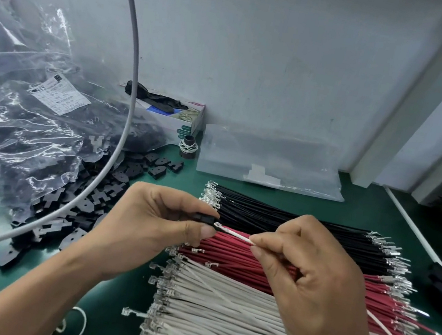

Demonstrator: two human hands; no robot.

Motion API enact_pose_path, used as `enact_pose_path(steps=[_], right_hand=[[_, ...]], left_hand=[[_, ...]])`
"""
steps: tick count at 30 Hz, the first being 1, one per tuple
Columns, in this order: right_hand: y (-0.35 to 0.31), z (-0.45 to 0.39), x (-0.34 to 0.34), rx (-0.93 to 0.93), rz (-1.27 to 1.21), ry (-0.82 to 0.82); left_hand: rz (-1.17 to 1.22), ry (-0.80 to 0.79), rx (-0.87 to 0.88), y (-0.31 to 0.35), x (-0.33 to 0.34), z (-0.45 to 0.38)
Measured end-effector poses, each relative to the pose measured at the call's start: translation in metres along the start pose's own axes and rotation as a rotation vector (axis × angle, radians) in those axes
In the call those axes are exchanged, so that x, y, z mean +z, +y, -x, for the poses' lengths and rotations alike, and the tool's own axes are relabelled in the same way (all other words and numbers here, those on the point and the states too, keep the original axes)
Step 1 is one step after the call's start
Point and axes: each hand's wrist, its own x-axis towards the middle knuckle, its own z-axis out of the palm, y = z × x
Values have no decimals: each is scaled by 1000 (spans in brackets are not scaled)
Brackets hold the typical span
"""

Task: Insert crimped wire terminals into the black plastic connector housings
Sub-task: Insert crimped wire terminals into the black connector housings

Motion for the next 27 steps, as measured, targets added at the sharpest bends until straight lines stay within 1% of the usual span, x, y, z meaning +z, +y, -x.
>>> enact_pose_path(steps=[3,6,8,10,11,12,15,17,18,20,22,24,25,27], right_hand=[[-1,0,2,-83,99,47],[0,-1,4,-106,120,57],[1,-1,5,-58,49,28],[4,1,7,49,-87,-7],[5,2,8,84,-110,-12],[5,3,8,84,-79,-3],[-2,1,6,-8,136,54],[-3,-1,5,-38,172,79],[-3,-2,5,-43,163,76],[-1,0,8,-27,89,16],[3,2,10,41,-65,-65],[8,3,11,136,-226,-93],[9,2,12,143,-252,-88],[10,3,14,72,-176,-79]], left_hand=[[15,-20,-10,1,1,1],[16,-20,-15,2,1,1],[-1,-24,-6,1,0,0],[-21,-47,17,0,1,0],[-30,-60,32,0,2,0],[-39,-71,44,-1,3,0],[-53,-74,49,-3,4,0],[-55,-59,50,-3,3,0],[-58,-57,55,-2,3,0],[-69,-77,66,-1,3,0],[-85,-94,73,1,3,1],[-112,-97,84,2,3,1],[-134,-99,95,2,3,1],[-210,-88,121,1,3,1]])
